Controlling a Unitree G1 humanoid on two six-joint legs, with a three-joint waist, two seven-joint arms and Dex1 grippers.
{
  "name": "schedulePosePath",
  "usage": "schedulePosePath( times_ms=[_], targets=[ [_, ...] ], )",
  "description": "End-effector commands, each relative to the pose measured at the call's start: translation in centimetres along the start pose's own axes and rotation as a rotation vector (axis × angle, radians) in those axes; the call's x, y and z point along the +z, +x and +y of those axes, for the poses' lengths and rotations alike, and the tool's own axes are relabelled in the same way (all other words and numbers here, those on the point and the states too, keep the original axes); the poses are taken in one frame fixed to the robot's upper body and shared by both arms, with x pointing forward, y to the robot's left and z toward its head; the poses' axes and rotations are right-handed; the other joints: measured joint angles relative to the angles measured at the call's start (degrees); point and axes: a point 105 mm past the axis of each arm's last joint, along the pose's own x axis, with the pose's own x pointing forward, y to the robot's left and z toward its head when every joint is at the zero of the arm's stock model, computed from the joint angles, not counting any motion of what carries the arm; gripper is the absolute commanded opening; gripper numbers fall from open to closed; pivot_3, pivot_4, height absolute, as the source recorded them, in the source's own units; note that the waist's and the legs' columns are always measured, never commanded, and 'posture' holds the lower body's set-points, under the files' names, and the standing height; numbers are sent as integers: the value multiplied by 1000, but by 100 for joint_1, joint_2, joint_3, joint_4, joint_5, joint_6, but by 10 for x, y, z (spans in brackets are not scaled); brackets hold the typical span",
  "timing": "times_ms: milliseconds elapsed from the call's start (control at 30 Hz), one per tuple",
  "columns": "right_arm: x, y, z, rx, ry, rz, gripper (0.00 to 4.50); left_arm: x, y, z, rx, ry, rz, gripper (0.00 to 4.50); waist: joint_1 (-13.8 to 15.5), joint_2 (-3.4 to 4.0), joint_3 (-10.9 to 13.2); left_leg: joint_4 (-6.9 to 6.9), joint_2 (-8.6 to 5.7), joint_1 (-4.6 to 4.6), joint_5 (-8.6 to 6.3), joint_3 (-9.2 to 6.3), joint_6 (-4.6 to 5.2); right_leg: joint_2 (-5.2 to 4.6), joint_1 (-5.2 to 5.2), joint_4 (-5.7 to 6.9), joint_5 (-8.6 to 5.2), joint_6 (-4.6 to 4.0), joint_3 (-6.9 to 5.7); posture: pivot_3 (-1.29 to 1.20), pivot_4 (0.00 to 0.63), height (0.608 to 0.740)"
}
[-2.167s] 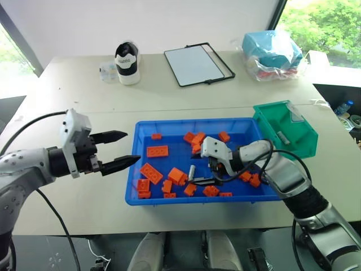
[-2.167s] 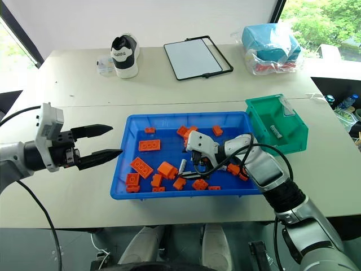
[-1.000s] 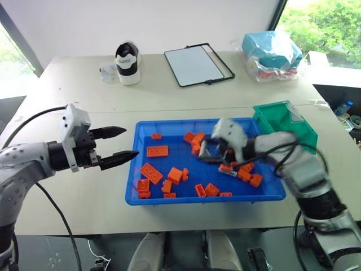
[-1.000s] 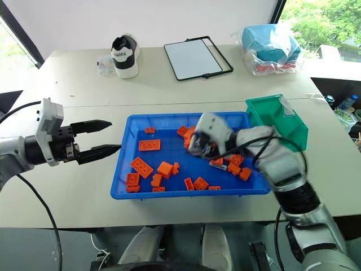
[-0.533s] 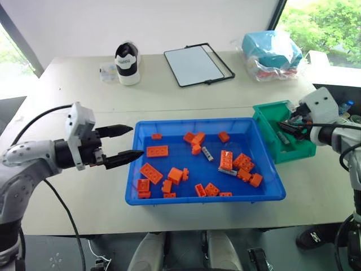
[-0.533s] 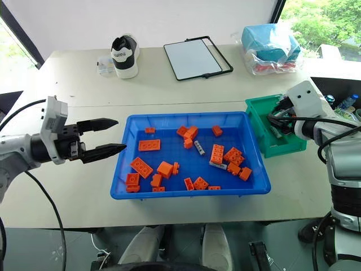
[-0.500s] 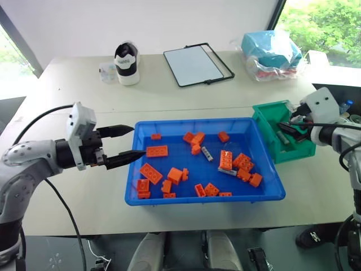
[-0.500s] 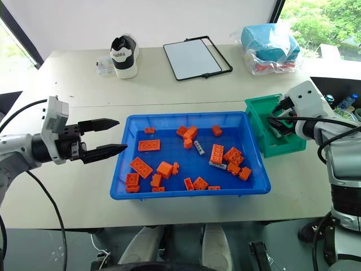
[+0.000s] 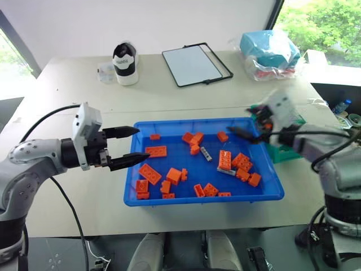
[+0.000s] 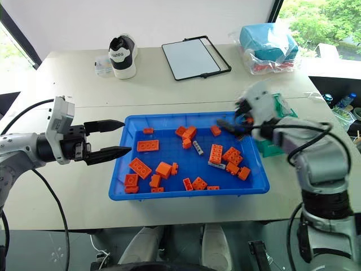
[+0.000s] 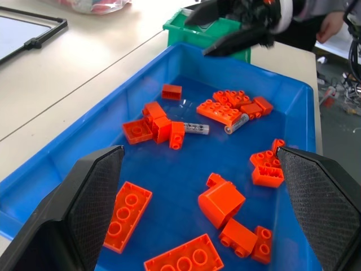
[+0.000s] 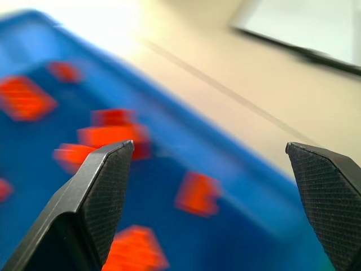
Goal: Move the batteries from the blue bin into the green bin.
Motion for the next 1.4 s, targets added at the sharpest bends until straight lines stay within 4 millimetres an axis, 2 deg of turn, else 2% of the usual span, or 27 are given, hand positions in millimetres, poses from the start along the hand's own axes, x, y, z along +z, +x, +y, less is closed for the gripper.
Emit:
schedulePosePath(
  times_ms=[33,133,333,367,433,500,633,667,733,800,867,933,1000,1100,1167,1233,1300,1400],
  targets=[
    [-11,15,14,17,25,49,4439,8,1,-4,-10,34,-15,4500,0,0,0,2,-2,0,0,0,0,-1,0,-1,1,-1,0,0,150,731],
    [-23,29,23,34,50,90,4439,9,1,-5,-9,37,-16,4500,-4,0,0,1,-3,0,0,-1,0,-1,-2,0,1,-2,1,0,150,731],
    [-42,47,28,25,59,158,4439,12,1,-7,-3,40,-20,4500,-17,0,0,-1,-3,0,0,-1,-1,0,-5,2,2,-2,1,0,150,731],
    [-43,49,30,32,61,162,4212,12,1,-7,-2,40,-21,4500,-17,0,0,-2,-3,0,0,-1,-1,0,-5,2,2,-2,1,0,150,731],
    [-46,52,35,51,59,173,3553,13,1,-7,5,43,-24,4500,-18,0,0,-2,-2,0,1,-1,-1,0,-6,3,2,-2,1,0,150,731],
    [-49,54,39,66,29,185,2663,14,0,-5,10,44,-27,4500,-19,0,0,-2,-2,0,0,-1,-1,0,-6,4,2,-1,1,0,150,731],
    [-37,52,42,78,20,135,407,16,0,-4,16,44,-34,4500,-18,0,0,-2,-2,0,0,-1,-1,1,-6,4,2,-1,1,0,150,731],
    [-31,49,41,75,14,114,60,16,1,-4,16,43,-34,4500,-18,0,0,-2,-2,0,0,-1,-1,1,-6,4,2,-1,1,0,150,731],
    [-21,43,38,65,18,85,75,15,1,-3,17,44,-34,4500,-17,0,0,-2,-2,0,0,-1,-1,1,-6,4,2,-1,1,0,150,731],
    [2,22,10,-39,39,23,75,15,2,-2,18,43,-36,4500,-6,1,1,-2,-2,0,0,-1,-1,1,-6,4,2,-1,1,0,150,731],
    [12,9,-5,-103,43,-6,75,14,2,-2,19,42,-36,4500,4,2,1,0,-5,-1,0,-1,-1,0,-6,3,3,0,1,0,150,731],
    [11,-18,-45,-272,17,24,75,14,4,-1,17,41,-39,4500,27,1,1,1,-6,-1,0,-2,-1,0,-3,1,5,4,1,0,150,731],
    [9,-43,-73,-397,-2,49,75,14,5,0,14,40,-42,4500,54,0,0,-1,-8,-1,0,-4,0,0,-1,0,5,4,0,0,150,731],
    [-4,-71,-104,-537,16,110,75,14,8,2,5,42,-46,4500,69,0,0,-2,-7,-1,0,1,0,-1,-2,-1,5,4,1,0,150,731],
    [-15,-83,-113,-590,35,155,75,15,10,2,-4,45,-50,4500,53,0,0,-2,-3,1,0,10,0,-1,-3,0,5,4,3,0,150,731],
    [-24,-86,-116,-610,34,187,1123,16,12,3,-10,48,-52,4500,21,0,0,-2,-2,1,0,11,1,-1,-3,0,5,4,3,0,150,731],
    [-28,-85,-118,-636,27,195,1962,17,13,4,-16,52,-54,4500,-19,1,0,-2,-1,1,0,11,1,-1,-3,0,5,4,3,0,150,731],
    [-18,-78,-116,-630,16,138,3416,17,14,5,-19,55,-55,4500,-40,1,0,-3,2,1,0,18,1,-1,-7,3,5,4,5,0,150,731]
  ],
)
